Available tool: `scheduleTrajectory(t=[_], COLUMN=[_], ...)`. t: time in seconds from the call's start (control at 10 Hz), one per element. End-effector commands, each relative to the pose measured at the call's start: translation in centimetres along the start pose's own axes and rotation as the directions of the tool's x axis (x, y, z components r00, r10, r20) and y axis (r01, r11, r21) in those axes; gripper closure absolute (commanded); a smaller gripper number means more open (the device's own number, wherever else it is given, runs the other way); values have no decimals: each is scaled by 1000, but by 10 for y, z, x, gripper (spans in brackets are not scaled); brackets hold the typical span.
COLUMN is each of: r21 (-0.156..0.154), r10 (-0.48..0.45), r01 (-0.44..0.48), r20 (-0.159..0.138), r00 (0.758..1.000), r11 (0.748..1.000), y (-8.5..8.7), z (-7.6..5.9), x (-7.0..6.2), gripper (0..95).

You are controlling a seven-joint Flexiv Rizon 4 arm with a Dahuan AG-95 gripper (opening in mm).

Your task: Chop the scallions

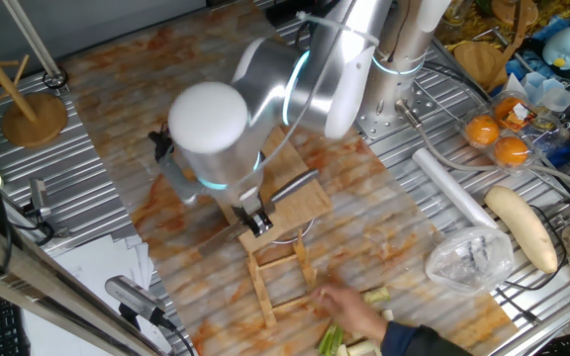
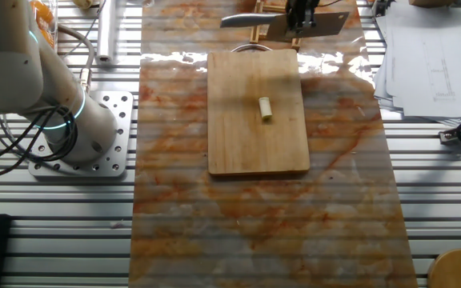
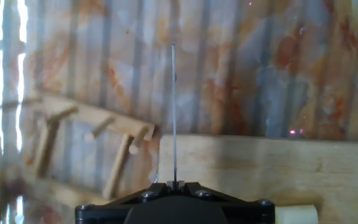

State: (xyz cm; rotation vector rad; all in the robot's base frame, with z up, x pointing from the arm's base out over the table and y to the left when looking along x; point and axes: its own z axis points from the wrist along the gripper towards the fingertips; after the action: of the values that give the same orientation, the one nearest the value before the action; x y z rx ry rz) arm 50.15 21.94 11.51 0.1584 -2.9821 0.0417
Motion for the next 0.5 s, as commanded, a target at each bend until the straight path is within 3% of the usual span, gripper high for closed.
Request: scheduleTrajectory(t=[0.1,0.3,0.5], r21=[7,-5,5], r10=[-33,1,90], r01=[32,-1,-90], r20=[19,37,52], r00=[999,999,995], r11=[999,1000,996], y=[-2,-2,-2], z=[-1,-1,-1], x=[1,1,1], gripper=[950,950,950])
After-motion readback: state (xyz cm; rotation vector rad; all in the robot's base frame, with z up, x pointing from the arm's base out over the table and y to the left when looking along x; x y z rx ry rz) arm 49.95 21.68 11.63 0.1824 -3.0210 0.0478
